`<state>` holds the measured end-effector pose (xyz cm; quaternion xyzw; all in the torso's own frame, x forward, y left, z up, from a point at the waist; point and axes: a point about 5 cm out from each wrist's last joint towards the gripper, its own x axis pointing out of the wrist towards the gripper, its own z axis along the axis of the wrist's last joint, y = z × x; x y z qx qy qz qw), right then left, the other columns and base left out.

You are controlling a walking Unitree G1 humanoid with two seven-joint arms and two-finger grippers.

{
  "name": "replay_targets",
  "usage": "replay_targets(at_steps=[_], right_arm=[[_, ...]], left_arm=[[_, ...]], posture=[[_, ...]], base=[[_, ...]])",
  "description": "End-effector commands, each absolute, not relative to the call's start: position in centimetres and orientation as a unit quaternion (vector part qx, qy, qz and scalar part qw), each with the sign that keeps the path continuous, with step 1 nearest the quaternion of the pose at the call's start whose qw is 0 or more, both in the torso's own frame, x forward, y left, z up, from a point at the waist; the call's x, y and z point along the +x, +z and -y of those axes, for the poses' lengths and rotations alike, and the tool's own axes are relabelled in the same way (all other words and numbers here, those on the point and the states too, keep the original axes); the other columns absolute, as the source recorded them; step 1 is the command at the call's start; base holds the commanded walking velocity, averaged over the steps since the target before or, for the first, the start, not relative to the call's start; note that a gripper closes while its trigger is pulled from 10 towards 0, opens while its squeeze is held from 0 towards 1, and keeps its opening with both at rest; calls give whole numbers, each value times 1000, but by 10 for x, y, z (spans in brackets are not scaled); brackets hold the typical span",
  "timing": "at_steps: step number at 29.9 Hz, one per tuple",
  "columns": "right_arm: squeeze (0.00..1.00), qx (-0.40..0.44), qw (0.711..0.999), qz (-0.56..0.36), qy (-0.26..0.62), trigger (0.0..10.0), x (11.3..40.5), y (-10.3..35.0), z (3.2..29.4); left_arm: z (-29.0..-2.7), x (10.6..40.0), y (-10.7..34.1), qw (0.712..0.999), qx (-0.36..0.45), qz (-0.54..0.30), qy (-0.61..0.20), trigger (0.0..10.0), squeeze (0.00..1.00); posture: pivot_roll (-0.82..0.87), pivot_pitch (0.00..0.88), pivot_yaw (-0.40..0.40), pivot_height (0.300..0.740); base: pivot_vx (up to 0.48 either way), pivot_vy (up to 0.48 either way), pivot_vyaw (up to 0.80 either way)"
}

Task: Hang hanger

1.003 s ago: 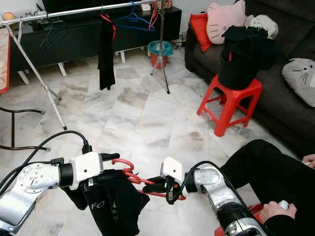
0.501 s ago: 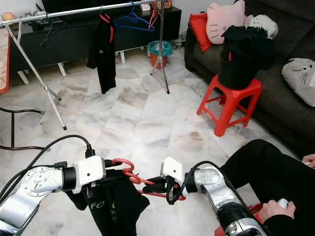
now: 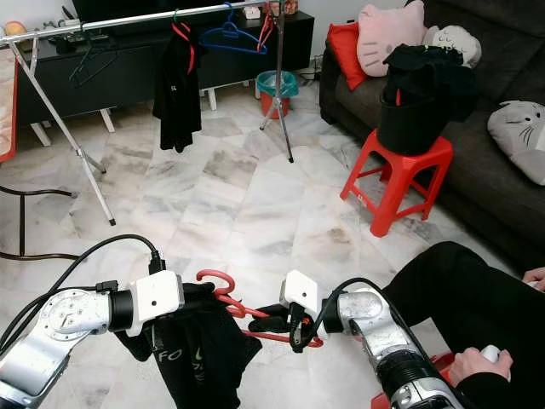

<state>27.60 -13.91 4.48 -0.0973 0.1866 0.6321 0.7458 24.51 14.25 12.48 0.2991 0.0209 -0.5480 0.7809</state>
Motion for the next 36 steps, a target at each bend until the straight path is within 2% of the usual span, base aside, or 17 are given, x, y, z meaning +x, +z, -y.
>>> replay_targets(at_steps=[1, 13, 23, 28, 36], right_arm=[[0, -98, 743, -158, 643, 0, 278, 53, 132], [0, -100, 742, -160, 643, 0, 277, 52, 132], [0, -98, 741, -161, 644, 0, 275, 50, 132], [0, -101, 740, -165, 644, 0, 274, 48, 133], [0, -101, 741, -163, 643, 0, 275, 49, 132]], left_arm=[[-145, 245, 126, 783, 295, -23, -547, 0, 0], [-147, 250, 134, 791, 296, -9, -536, 0, 0], [-157, 265, 145, 832, 293, 28, -471, 0, 0], [-161, 264, 143, 822, 307, 15, -479, 0, 0], [-165, 264, 137, 821, 315, 8, -475, 0, 0]], posture=[[77, 56, -37, 740], [76, 57, -35, 740], [76, 57, -34, 740], [77, 58, -34, 740], [78, 57, -34, 740]], base=[[0, 0, 0], [0, 0, 0], [0, 0, 0], [0, 0, 0], [0, 0, 0]])
